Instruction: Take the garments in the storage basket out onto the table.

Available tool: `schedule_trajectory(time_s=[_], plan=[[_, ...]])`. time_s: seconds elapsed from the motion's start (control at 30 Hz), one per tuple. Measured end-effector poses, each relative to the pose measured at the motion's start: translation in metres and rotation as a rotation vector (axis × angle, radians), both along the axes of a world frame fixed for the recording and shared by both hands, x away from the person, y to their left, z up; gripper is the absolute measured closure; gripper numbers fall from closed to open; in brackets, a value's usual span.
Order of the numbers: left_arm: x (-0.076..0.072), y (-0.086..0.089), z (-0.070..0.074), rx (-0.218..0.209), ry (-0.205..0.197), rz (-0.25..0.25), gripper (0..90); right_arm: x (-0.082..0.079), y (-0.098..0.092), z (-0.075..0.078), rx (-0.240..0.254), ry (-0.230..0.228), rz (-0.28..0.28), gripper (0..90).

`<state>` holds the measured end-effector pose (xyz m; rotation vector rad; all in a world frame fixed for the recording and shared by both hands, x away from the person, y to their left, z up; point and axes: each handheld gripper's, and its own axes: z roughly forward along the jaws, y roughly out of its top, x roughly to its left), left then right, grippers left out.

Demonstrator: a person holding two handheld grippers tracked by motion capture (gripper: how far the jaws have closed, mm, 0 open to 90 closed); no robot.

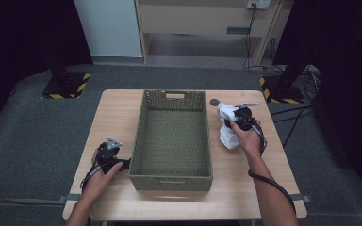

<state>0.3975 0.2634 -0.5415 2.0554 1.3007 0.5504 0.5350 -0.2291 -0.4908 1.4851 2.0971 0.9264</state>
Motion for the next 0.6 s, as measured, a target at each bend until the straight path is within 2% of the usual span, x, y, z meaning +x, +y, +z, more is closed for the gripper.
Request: schedule_trajectory(time_s=[0.6], plan=[[0.000, 0.000, 0.000, 0.000, 0.000, 0.000, 0.0, 0.006, -0.004, -0.017, -0.017, 0.033, -0.018, 51.3]])
